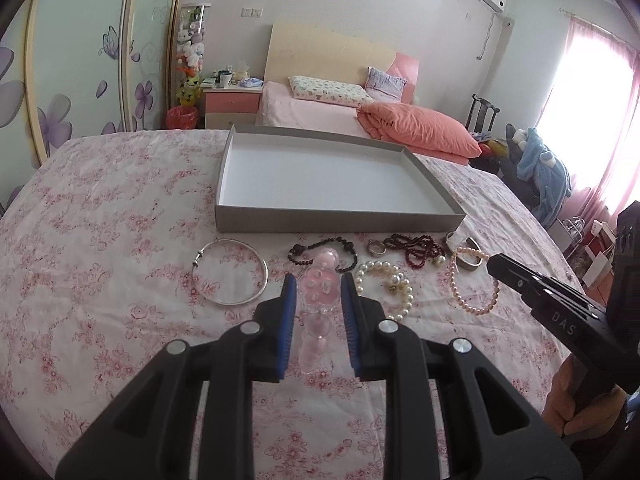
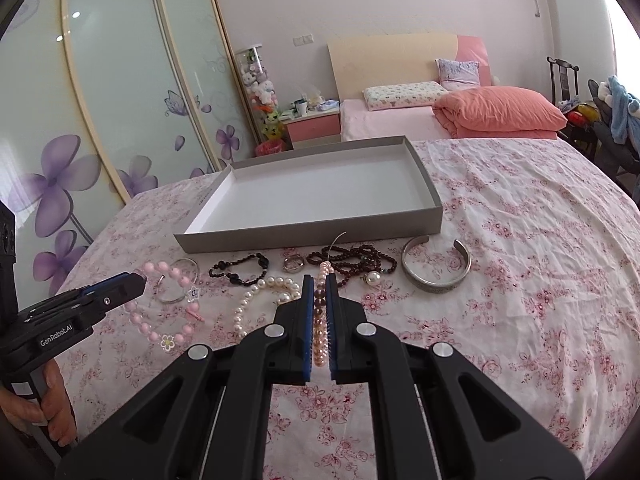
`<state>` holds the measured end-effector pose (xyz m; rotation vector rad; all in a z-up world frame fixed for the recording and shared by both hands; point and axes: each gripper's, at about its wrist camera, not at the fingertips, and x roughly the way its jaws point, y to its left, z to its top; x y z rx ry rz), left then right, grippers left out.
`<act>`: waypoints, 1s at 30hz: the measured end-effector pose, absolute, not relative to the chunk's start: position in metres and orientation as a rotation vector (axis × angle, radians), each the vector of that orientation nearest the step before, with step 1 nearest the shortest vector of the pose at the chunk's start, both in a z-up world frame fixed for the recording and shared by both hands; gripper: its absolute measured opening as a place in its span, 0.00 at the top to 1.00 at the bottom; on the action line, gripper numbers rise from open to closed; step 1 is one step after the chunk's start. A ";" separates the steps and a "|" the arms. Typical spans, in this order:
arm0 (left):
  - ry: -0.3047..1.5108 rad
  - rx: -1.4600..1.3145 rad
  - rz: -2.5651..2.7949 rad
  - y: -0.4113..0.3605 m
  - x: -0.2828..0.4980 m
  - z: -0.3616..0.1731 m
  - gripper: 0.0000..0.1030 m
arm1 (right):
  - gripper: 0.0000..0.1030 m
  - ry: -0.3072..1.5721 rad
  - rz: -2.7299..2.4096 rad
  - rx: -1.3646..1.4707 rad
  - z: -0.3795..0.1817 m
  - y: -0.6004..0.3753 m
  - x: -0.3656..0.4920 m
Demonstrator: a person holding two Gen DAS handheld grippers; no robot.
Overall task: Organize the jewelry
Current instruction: 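Close the left tool on the pink bead bracelet while the right tool lifts the pearl bracelet, then carry both pink bracelets over the tray and open both tools to drop them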
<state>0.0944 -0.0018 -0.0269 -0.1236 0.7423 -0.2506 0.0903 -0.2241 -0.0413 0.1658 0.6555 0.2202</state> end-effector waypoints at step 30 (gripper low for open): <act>0.511 0.000 -0.111 -0.028 0.156 0.042 0.78 | 0.93 0.363 0.179 0.068 0.027 -0.222 0.129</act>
